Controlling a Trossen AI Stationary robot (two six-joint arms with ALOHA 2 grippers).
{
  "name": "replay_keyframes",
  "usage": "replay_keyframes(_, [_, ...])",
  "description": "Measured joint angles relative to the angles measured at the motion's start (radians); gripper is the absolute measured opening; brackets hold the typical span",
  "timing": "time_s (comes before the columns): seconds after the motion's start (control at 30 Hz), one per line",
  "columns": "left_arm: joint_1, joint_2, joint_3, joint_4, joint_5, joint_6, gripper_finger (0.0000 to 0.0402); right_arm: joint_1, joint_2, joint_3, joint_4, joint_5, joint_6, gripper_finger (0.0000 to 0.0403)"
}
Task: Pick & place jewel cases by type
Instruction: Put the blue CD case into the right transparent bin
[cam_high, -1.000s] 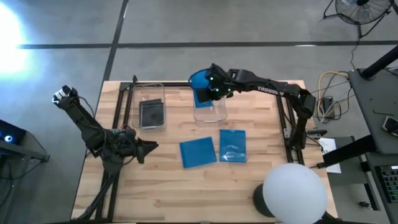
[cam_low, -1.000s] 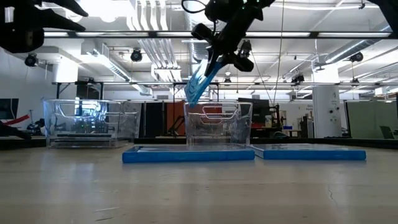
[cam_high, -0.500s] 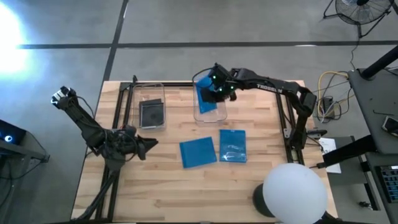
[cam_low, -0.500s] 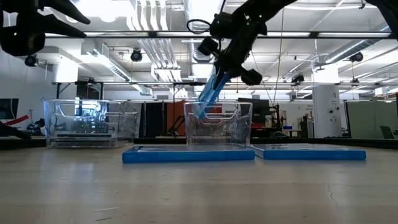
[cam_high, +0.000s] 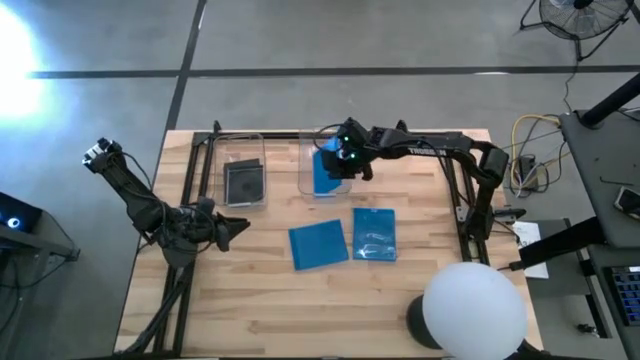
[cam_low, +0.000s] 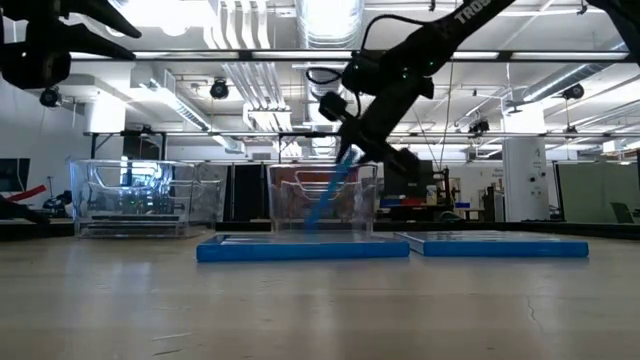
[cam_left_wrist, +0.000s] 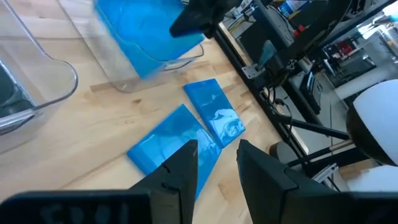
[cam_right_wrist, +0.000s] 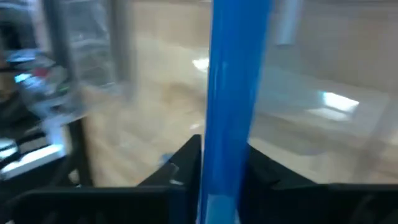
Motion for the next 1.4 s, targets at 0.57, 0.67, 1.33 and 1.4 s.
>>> replay_keyframes(0.57, [0.000, 0.005, 0.000, 0.003, 0.032, -0.018, 0.0094, 0.132, -0.015, 0.176, -0.541, 0.552, -0.216, 0.0220])
replay_keyframes(0.67, [0.000, 0.005, 0.000, 0.003, 0.034, -0.019, 0.0094, 0.198, -0.034, 0.225, -0.633, 0.639, -0.289, 0.0219])
replay_keyframes(1.33, [-0.001, 0.119, 0.000, 0.157, 0.113, 0.088, 0.0094, 0.705, 0.002, 0.206, -0.506, 0.449, 0.050, 0.0219])
replay_keyframes(1.4, [-0.001, 0.155, 0.000, 0.224, 0.144, 0.128, 0.0094, 0.735, 0.025, 0.201, -0.471, 0.448, 0.095, 0.0219])
